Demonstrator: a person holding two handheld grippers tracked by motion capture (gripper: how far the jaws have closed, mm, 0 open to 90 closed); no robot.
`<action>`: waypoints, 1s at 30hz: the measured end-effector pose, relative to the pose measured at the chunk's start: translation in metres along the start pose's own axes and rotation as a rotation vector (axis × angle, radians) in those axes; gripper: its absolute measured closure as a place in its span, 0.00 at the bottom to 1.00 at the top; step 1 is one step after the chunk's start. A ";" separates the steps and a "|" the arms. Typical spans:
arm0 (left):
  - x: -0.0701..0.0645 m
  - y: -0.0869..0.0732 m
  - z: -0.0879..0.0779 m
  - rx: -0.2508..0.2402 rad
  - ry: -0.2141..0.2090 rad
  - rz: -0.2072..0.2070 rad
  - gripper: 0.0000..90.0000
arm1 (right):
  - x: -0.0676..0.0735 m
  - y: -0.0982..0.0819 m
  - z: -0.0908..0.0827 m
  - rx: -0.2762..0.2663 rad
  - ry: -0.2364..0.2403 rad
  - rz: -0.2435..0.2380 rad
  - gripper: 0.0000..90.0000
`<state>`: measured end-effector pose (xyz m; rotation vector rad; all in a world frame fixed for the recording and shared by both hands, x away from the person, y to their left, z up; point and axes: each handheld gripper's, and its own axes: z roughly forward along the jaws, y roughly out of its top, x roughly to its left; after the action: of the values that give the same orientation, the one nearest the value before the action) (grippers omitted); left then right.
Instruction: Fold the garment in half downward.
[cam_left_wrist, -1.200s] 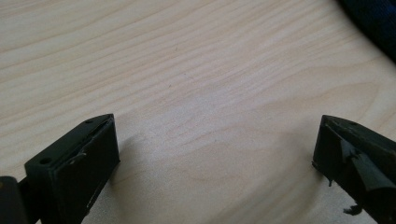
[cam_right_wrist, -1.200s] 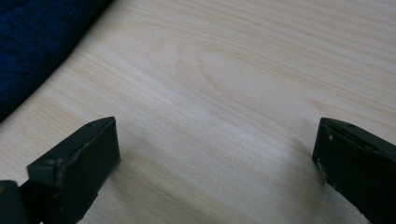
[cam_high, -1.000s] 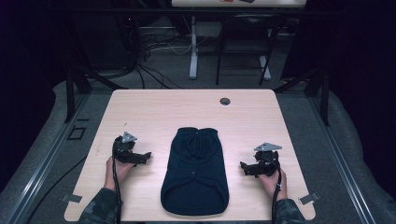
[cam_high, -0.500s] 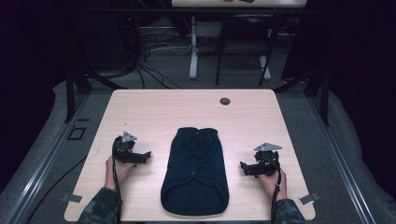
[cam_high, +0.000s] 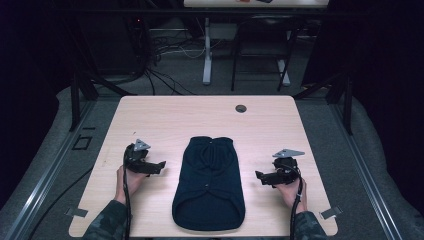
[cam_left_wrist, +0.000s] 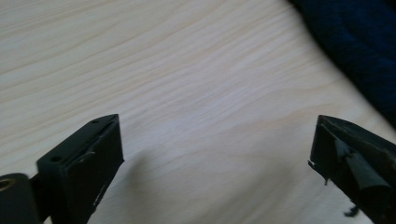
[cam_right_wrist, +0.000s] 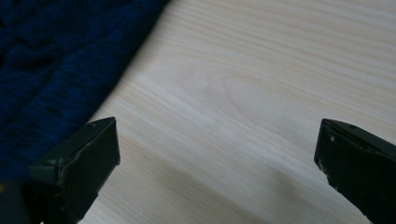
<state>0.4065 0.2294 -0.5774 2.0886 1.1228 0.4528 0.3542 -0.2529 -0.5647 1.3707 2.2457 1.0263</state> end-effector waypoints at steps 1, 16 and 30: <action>-0.001 0.003 0.000 -0.006 -0.012 0.000 0.04 | 0.003 0.002 0.001 0.003 0.003 -0.005 0.01; -0.013 0.027 0.017 0.008 -0.094 0.005 0.00 | 0.037 0.040 0.027 0.058 0.075 -0.096 0.03; -0.029 0.071 0.046 0.038 -0.127 0.034 0.00 | 0.045 0.088 0.058 0.059 0.083 -0.112 0.11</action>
<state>0.4587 0.1590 -0.5565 2.1399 1.0313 0.3124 0.4229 -0.1647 -0.5379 1.2300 2.4018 1.0039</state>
